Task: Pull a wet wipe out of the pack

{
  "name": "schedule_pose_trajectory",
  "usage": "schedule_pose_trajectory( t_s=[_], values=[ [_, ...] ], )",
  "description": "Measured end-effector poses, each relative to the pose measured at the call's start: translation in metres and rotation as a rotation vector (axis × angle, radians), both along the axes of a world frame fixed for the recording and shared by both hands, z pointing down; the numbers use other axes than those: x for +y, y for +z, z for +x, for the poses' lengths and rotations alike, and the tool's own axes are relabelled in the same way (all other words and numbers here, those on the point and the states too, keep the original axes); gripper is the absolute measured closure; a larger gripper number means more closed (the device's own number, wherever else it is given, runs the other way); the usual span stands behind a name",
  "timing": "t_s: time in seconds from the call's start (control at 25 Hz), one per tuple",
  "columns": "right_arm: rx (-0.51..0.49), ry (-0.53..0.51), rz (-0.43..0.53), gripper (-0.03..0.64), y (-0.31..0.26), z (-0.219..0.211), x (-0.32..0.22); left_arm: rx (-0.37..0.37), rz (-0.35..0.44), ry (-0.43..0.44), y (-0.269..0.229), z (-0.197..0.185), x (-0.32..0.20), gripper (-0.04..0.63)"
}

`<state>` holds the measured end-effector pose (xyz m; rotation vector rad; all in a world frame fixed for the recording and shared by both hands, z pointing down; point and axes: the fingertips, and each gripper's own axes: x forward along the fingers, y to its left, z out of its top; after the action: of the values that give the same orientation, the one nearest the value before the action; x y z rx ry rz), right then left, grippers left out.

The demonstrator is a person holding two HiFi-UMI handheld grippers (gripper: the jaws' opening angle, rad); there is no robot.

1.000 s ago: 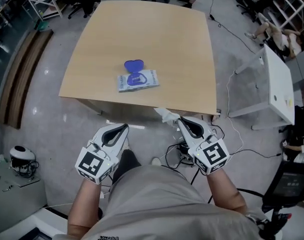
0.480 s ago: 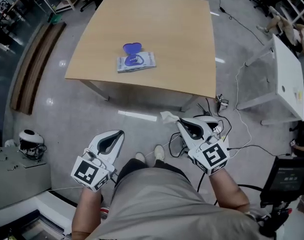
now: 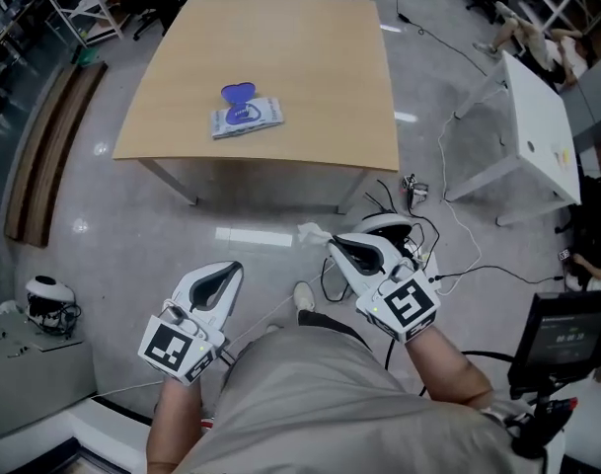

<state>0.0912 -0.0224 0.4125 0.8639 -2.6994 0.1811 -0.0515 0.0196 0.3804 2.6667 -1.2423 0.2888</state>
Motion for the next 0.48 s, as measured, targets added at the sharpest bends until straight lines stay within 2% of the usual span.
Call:
schedule_pose_trajectory(
  t_s=[0.32, 0.48],
  values=[
    [0.003, -0.024, 0.021, 0.607, -0.014, -0.034, 0.084, 0.026, 0.032, 0.039, -0.013, -0.019, 0.071, 0.591],
    [-0.024, -0.037, 0.025, 0.607, -0.047, -0.035, 0.143, 0.014, 0.027, 0.041, -0.038, -0.016, 0.131, 0.591]
  ],
)
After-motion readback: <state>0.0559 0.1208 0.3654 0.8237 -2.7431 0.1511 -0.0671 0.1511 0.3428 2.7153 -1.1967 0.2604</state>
